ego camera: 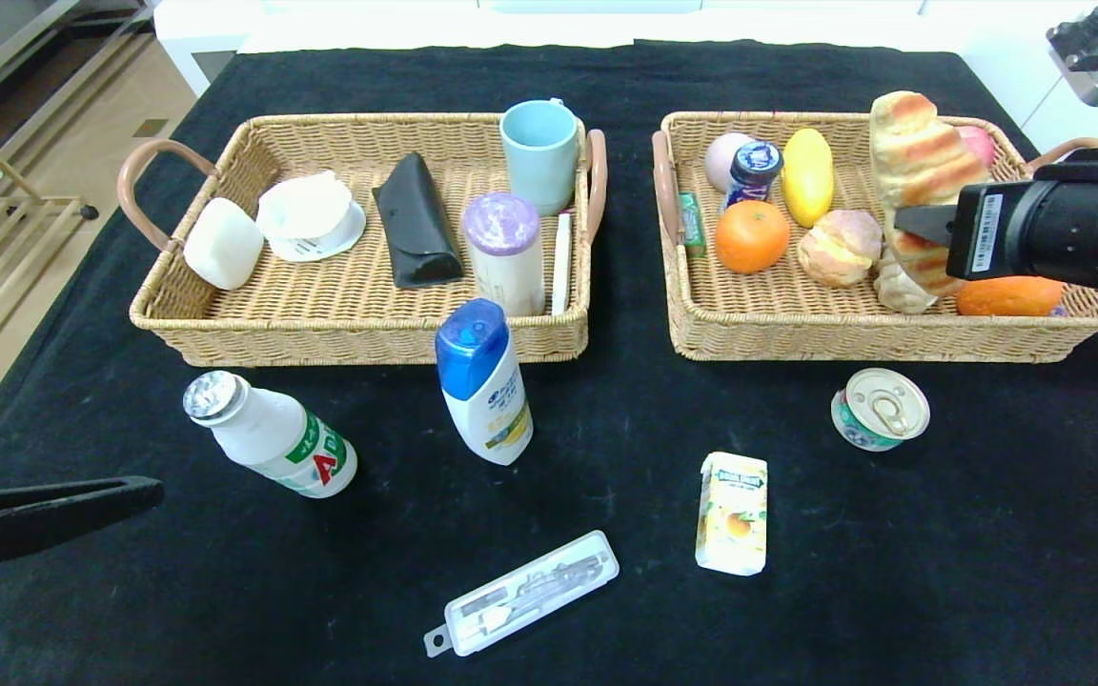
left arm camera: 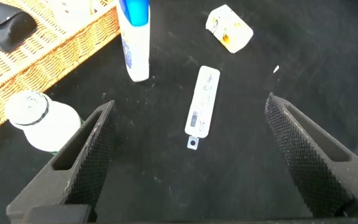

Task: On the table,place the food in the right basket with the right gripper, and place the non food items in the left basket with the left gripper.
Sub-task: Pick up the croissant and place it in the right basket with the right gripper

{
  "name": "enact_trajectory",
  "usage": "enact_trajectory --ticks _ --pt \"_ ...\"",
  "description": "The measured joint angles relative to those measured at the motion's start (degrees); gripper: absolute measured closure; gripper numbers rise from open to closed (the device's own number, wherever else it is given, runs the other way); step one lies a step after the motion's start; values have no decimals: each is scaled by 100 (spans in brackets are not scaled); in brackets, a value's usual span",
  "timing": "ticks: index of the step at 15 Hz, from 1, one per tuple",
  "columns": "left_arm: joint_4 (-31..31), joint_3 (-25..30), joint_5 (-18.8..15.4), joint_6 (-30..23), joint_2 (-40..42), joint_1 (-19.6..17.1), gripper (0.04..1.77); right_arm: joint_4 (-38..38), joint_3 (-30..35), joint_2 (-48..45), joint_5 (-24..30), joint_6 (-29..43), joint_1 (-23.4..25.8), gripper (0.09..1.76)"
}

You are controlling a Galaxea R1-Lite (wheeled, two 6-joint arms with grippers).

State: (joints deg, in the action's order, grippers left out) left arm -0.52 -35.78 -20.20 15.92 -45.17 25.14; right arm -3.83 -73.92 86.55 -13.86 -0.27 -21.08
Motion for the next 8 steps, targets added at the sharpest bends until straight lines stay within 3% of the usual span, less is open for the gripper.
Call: enact_trajectory --ticks 7,8 --pt "-2 0 2 0 24 0 9 -57 -667 499 -386 51 -111 101" --pt "-5 0 2 -2 29 0 9 -60 -695 538 -389 51 -111 89"
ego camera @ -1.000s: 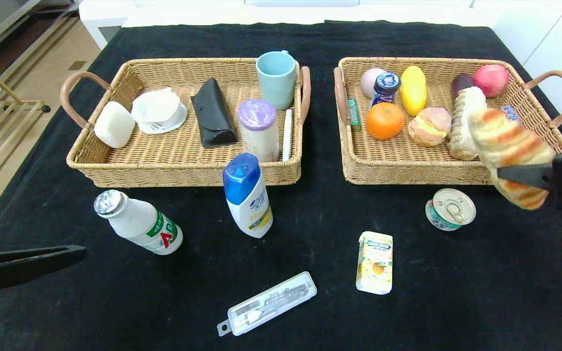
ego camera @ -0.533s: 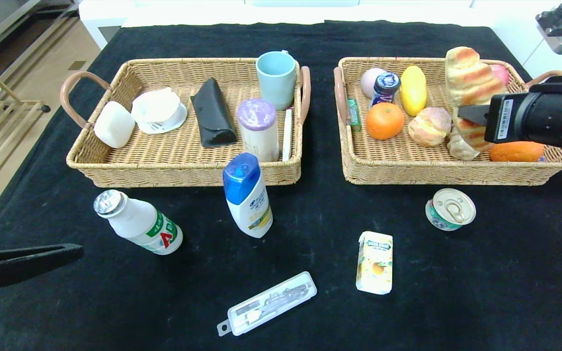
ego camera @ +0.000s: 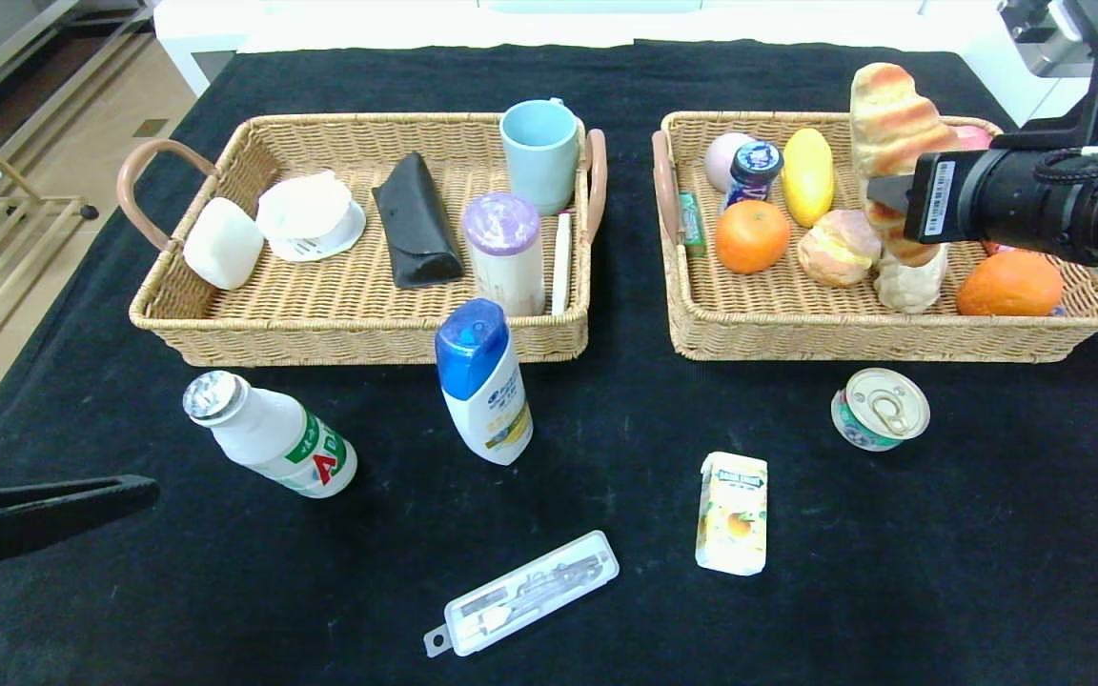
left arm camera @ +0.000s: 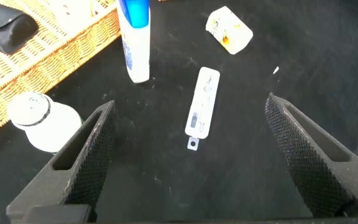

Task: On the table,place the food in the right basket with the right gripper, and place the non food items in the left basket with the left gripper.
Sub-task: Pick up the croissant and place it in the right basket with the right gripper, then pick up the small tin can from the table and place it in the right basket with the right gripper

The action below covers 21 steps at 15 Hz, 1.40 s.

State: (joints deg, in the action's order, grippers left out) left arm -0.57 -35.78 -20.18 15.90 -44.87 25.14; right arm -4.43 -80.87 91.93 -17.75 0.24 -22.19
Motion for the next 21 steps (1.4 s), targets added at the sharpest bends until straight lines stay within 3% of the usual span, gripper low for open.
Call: enact_trajectory --ticks 6,16,21 --pt "-5 0 9 17 6 0 9 41 -18 84 -9 -24 2 47" --pt "33 1 6 88 26 0 9 63 6 104 -145 -65 -9 23" --pt "41 4 2 88 28 0 9 1429 -18 -188 -210 212 -16 19"
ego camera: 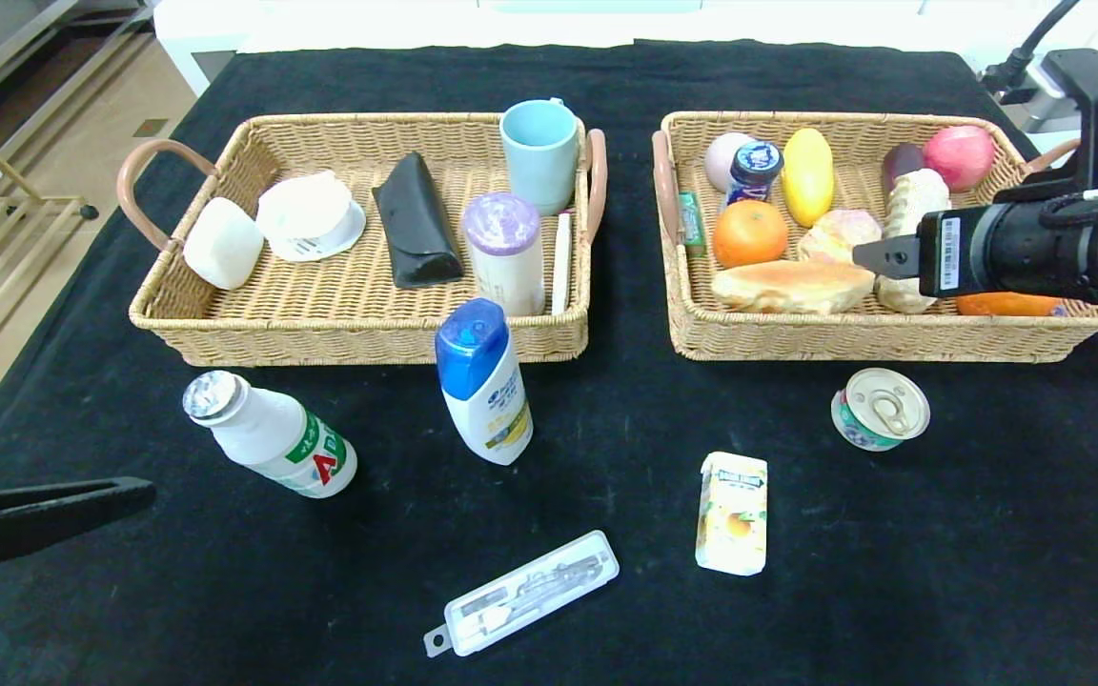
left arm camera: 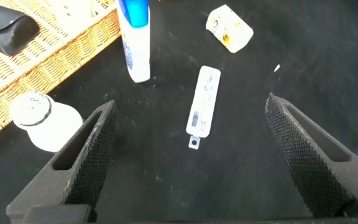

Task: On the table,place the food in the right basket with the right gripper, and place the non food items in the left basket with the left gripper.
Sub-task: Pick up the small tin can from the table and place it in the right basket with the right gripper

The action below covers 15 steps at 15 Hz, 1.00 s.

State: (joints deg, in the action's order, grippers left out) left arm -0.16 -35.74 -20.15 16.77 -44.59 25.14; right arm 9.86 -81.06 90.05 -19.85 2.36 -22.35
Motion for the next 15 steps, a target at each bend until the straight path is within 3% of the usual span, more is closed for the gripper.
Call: enact_trajectory --ticks 3,7,12,15 --pt "0 7 -2 1 2 0 9 1398 -108 -257 -51 584 -74 17" --pt "2 33 -2 12 -13 0 9 3150 -599 -318 -165 1910 -380 16" --pt "0 44 -5 20 -17 5 9 3327 -703 24 -140 2634 -540 15" --pt "0 41 -5 20 -9 2 9 3313 -673 241 -129 2658 -571 15"
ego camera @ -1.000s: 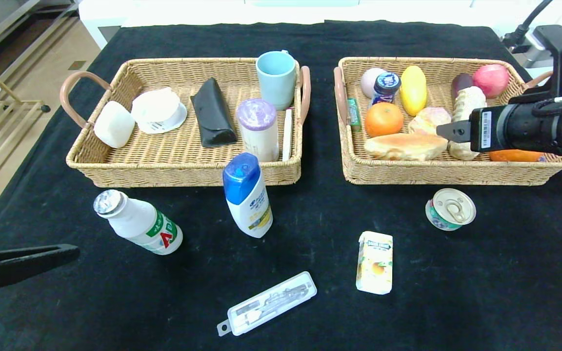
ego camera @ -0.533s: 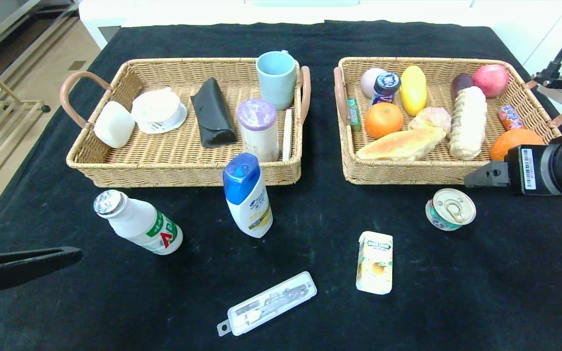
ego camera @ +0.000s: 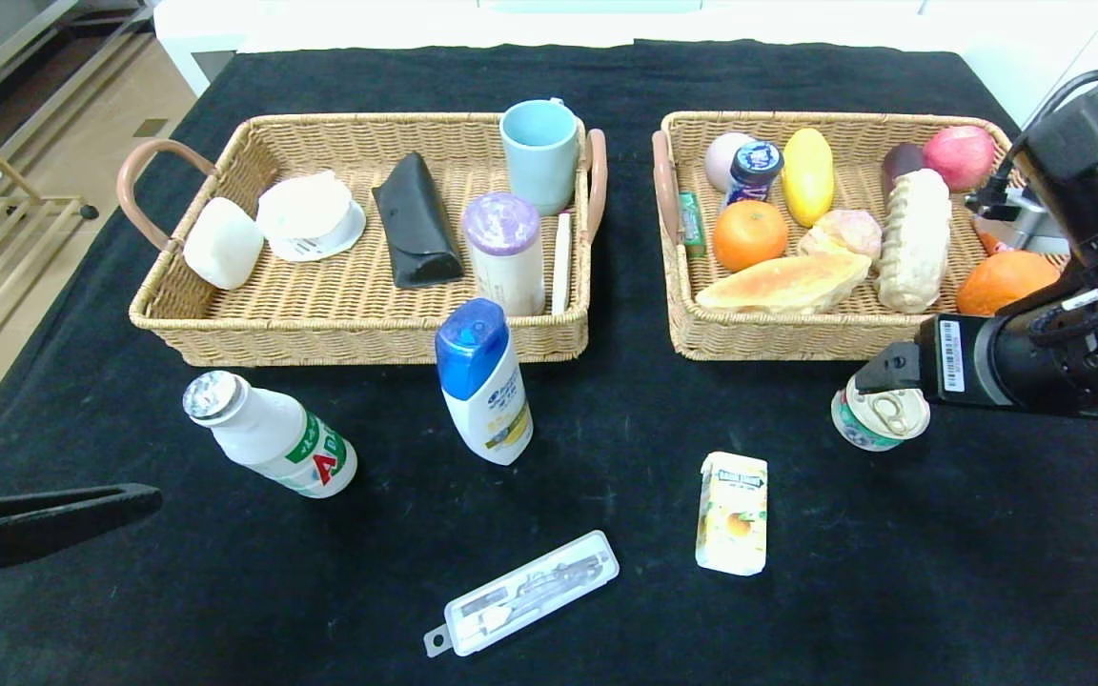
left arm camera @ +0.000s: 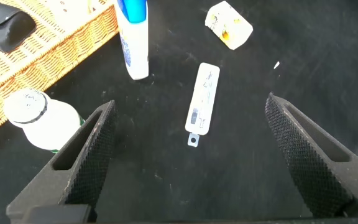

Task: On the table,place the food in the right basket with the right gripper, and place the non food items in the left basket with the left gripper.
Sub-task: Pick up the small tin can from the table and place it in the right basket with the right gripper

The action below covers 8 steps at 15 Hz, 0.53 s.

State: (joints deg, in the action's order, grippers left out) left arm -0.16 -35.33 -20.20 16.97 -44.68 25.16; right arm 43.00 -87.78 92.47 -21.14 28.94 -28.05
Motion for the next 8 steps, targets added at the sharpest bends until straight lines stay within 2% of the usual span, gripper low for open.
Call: enact_trajectory --ticks 8 --pt "-6 -9 0 0 45 -2 9 -35 -15 417 152 132 187 15"
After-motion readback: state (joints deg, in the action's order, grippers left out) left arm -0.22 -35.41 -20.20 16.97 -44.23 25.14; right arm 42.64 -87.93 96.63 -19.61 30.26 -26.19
